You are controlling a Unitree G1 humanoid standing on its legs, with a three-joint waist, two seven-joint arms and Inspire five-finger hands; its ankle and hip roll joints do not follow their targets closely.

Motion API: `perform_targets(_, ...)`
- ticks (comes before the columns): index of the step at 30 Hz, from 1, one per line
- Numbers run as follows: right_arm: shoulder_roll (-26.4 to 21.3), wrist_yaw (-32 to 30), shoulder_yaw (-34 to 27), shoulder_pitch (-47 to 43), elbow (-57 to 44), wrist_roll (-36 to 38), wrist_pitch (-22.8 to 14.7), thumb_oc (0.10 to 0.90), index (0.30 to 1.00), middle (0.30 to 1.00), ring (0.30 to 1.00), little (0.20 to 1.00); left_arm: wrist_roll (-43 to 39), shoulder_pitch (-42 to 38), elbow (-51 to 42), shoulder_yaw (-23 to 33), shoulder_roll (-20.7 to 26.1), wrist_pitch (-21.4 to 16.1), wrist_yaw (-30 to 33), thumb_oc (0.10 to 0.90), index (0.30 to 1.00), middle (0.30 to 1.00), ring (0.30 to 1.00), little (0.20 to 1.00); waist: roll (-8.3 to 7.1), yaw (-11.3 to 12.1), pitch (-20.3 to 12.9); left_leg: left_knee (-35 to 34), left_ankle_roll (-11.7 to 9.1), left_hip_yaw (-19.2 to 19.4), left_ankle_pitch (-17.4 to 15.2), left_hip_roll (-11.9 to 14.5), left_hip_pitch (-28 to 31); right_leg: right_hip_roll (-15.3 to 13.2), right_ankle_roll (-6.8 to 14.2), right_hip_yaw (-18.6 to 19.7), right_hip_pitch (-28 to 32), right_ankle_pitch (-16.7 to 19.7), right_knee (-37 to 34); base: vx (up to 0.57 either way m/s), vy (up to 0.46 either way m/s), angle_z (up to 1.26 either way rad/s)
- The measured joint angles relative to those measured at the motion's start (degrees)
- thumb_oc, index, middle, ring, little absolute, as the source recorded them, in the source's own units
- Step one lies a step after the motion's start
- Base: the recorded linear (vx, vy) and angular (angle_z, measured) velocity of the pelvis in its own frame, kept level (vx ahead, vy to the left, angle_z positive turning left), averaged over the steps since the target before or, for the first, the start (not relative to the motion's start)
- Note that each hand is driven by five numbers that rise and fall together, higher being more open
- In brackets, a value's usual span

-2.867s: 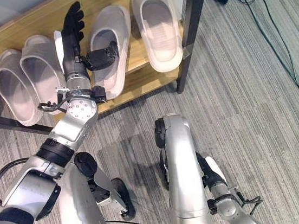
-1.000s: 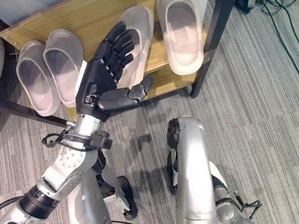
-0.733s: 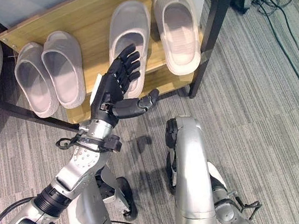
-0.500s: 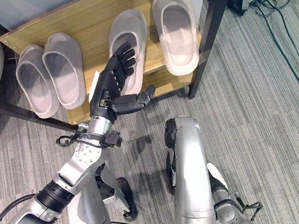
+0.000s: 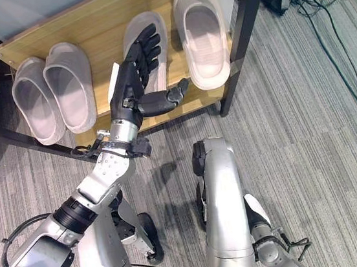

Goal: Arrange the slippers neatly on the shoe rack.

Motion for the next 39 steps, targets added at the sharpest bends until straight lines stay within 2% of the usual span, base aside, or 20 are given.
perform_targets(8, -0.10, -0.01, 1.05, -0.57, 0.31, 0.05, -0.02, 0.800, 0.900, 0.900, 0.900, 0.900, 0.13, -2.86, 4.24, -0.06, -2.20, 0.07, 1.20, 0.800, 0.900, 0.900, 0.900, 0.900, -0.49, -0.92, 0.27, 0.02, 0.06, 0.11, 0.03, 0.07, 0.20, 0.42, 0.06, 0.11, 0.00, 0.03, 0.07, 0.00, 0.000, 0.00)
perform_targets(24, -0.06, -0.01, 2.06, -1.70, 4.06, 1.88, -1.21, 0.800, 0.900, 0.900, 0.900, 0.900, 1.71, -7.00, 10.72, -0.09, -2.08, 0.33, 2.14, 0.800, 0.900, 0.900, 0.900, 0.900, -0.84, -1.07, 0.31, 0.11, 0.08, 0.16, 0.03, 0.10, 0.29, 0.73, 0.26, 0.22, 0.05, 0.13, 0.17, 0.00, 0.000, 0.00)
perform_targets(35, 0.00, -0.05, 3.19, -1.67, 4.54, 2.21, -1.24, 0.800, 0.900, 0.900, 0.900, 0.900, 1.26, -7.27, 9.66, 0.09, -1.98, 0.55, 2.73, 0.800, 0.900, 0.900, 0.900, 0.900, -1.04, -1.24, 0.31, 0.66, 0.07, 0.15, 0.03, 0.07, 0.21, 0.67, 0.30, 0.33, 0.08, 0.14, 0.66, 0.00, 0.000, 0.00)
perform_targets(39, 0.17, -0.20, 3.21, -1.53, 4.59, 2.17, -1.18, 0.800, 0.900, 0.900, 0.900, 0.900, 1.06, -1.97, 2.29, 2.99, -1.78, -0.55, 3.90, 0.800, 0.900, 0.900, 0.900, 0.900, -1.03, -0.70, 0.30, 0.66, 0.02, 0.12, 0.01, 0.07, 0.10, 0.55, 0.28, 0.31, 0.03, 0.14, 0.70, 0.00, 0.000, 0.00)
